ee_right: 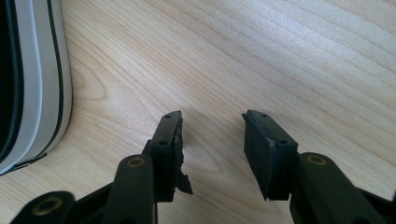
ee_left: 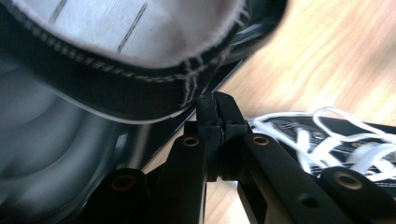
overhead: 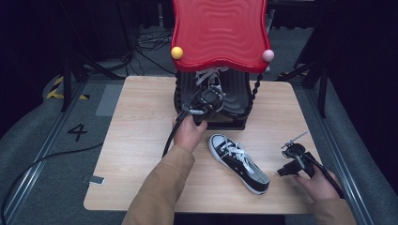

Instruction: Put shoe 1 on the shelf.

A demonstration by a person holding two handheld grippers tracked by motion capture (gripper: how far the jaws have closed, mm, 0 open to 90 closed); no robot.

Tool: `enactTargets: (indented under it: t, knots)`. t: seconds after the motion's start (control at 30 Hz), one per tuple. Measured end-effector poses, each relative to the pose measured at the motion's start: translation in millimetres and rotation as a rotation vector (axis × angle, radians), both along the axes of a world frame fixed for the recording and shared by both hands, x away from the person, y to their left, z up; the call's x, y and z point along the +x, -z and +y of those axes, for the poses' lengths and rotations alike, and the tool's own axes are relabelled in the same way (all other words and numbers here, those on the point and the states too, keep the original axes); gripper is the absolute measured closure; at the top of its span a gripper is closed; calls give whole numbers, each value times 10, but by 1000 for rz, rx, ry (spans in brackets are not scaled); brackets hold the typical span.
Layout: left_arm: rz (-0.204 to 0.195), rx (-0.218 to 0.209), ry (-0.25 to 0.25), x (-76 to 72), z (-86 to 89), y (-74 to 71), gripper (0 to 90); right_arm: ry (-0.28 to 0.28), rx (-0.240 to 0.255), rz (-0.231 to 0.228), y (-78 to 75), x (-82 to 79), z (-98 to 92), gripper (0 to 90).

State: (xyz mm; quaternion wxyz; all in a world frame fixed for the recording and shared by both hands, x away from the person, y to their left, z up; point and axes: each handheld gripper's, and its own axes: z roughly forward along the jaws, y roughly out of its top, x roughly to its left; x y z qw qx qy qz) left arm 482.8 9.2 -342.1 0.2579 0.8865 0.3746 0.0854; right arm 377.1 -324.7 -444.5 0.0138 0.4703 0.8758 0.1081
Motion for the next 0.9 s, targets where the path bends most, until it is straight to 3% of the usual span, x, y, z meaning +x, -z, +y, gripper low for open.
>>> enactTargets:
  t: [0.1, 0.13, 0.27, 0.37, 0.43, 0.53, 0.7, 0.77, 0.9]
  knots:
    - [19, -29, 7, 21, 79, 12, 899, 0, -4, -4, 1, 1, 10, 570]
    - [-8, 8, -3, -9, 72, -4, 899, 2, -7, -5, 0, 0, 16, 570]
    - [-18, 32, -26, -31, 118, -27, 899, 1, -10, -2, -1, -5, 25, 570]
    - [-5, 13, -28, -21, 196, -30, 899, 0, -8, -1, -1, -5, 22, 570]
    - [-10, 31, -42, -27, 212, -45, 898, 1, -8, -3, -1, -2, 22, 569]
    - [6, 6, -42, -12, 253, -41, 899, -3, -9, 1, -2, -6, 27, 569]
    - [-9, 61, -37, -36, 175, -49, 896, 0, -11, -2, -1, -2, 31, 568]
    - [37, 16, -22, -15, 214, -60, 837, -6, -12, -6, -4, -7, 42, 568]
    - [26, 32, -24, -77, 240, -94, 695, -5, -9, -12, -33, -8, 41, 568]
